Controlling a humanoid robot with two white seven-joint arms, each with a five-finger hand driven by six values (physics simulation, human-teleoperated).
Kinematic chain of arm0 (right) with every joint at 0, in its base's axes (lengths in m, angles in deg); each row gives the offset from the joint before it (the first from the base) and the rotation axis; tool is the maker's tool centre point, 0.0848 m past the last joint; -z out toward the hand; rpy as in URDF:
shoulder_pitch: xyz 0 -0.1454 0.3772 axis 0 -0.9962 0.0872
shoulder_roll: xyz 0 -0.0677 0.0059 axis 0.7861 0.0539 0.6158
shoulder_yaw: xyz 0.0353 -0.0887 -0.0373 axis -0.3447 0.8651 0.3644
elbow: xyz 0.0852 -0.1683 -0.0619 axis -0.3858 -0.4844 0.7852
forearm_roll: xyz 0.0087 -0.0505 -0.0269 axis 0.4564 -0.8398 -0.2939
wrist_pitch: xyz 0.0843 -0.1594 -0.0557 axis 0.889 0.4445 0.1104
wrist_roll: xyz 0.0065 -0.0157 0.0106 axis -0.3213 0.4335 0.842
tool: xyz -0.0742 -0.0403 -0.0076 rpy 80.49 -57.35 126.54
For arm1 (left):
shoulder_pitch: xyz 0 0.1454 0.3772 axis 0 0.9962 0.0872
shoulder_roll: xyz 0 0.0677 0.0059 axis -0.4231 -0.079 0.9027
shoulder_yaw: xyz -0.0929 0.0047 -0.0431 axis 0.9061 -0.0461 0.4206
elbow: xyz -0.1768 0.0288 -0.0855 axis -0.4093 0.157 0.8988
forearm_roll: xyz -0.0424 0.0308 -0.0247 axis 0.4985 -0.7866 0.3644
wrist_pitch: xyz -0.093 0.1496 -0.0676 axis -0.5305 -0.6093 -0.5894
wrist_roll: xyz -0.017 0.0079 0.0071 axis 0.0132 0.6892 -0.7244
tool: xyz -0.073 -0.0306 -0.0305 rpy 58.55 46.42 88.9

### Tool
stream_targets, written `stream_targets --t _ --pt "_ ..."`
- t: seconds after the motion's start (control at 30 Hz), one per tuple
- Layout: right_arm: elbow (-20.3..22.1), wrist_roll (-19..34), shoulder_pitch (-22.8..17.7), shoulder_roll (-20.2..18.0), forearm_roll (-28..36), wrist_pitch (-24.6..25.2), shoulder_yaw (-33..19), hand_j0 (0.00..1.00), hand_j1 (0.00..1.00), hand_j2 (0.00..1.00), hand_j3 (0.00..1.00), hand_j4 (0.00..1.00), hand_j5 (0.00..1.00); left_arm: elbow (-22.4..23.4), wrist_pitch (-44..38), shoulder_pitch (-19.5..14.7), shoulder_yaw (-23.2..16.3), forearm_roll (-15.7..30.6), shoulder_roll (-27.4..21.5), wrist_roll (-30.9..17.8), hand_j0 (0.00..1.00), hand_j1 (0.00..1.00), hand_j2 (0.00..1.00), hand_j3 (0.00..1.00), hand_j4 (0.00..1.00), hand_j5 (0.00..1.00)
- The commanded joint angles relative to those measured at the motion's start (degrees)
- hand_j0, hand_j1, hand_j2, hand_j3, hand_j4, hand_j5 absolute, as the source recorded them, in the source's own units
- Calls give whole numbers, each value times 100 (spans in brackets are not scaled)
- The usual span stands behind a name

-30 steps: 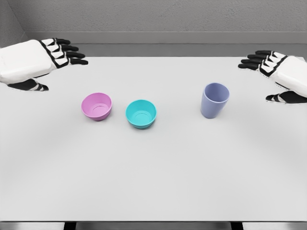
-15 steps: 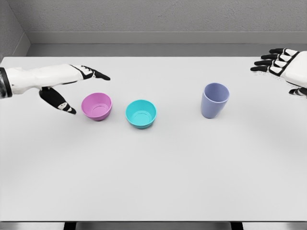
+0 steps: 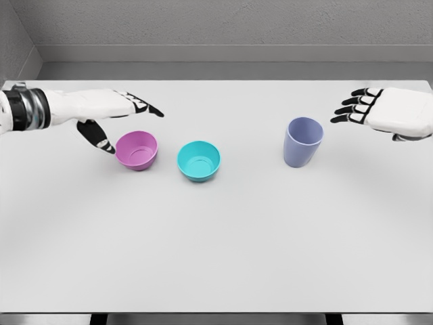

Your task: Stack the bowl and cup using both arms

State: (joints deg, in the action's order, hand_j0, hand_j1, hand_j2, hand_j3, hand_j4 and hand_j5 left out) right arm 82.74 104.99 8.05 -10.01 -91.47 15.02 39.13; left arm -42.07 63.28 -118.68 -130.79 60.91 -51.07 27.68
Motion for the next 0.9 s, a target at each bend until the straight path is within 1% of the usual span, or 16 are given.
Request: stream_targets --t 0.0,0.07,0.1,0.13,0.23,0.27,0.3,0.33,0.43,0.47,0.53,0.57,0.7,0.8,0.87 --pt "-247 178 9 151 34 -72 52 100 100 100 100 100 100 95 -9 -8 -241 16 63 2 97 97 97 97 97 97" --pt "-511 187 123 310 34 -72 61 100 100 100 100 100 100 95 -9 -26 -285 16 63 2 98 98 98 98 98 98" --pt "-625 371 202 380 34 -72 70 100 100 100 100 100 100 122 -9 -26 -320 16 63 2 98 98 98 98 98 98" --pt "-748 679 299 477 69 -72 70 100 100 100 100 100 100 201 -9 -26 -347 16 63 2 98 98 98 98 98 98" --pt "-783 750 448 512 78 -72 122 100 100 100 100 100 100 218 -9 -26 -364 16 54 2 98 98 98 98 98 98" --pt "-827 872 493 600 148 -72 166 100 100 100 100 100 100 218 -9 -26 -373 7 54 2 98 98 98 98 98 98" --pt "-924 1206 528 749 298 -72 166 100 100 100 100 100 100 218 -9 -17 -373 -2 54 2 99 99 99 99 99 99" --pt "-959 1251 528 811 386 -72 166 100 100 100 100 100 100 227 -9 -17 -382 -2 63 2 99 99 99 99 99 99" --pt "-1100 1251 528 890 860 -72 175 100 100 100 100 100 100 245 -9 -9 -452 -2 72 2 99 99 99 99 99 99" --pt "-1161 1251 528 916 940 -72 175 100 100 100 100 100 100 315 -9 -17 -452 -2 142 2 99 99 99 99 99 99" --pt "-1161 1277 536 916 957 -72 175 100 100 100 100 100 100 464 -9 9 -452 -10 203 2 99 99 99 99 99 99" --pt "-1161 1277 580 908 1062 -72 167 100 100 100 100 100 100 561 -9 9 -452 -10 247 2 99 99 99 99 99 99" --pt "-1416 1251 598 943 1370 -72 166 100 100 100 100 100 100 746 -9 18 -452 -116 406 2 99 99 99 99 99 99" --pt "-1592 1259 598 1136 1502 -72 175 100 100 100 100 100 100 746 -9 36 -452 -116 406 2 99 99 99 99 99 99" --pt "-1759 1259 598 1277 1581 -72 175 100 100 100 100 100 100 755 -9 44 -531 -125 406 2 99 99 99 99 99 99"
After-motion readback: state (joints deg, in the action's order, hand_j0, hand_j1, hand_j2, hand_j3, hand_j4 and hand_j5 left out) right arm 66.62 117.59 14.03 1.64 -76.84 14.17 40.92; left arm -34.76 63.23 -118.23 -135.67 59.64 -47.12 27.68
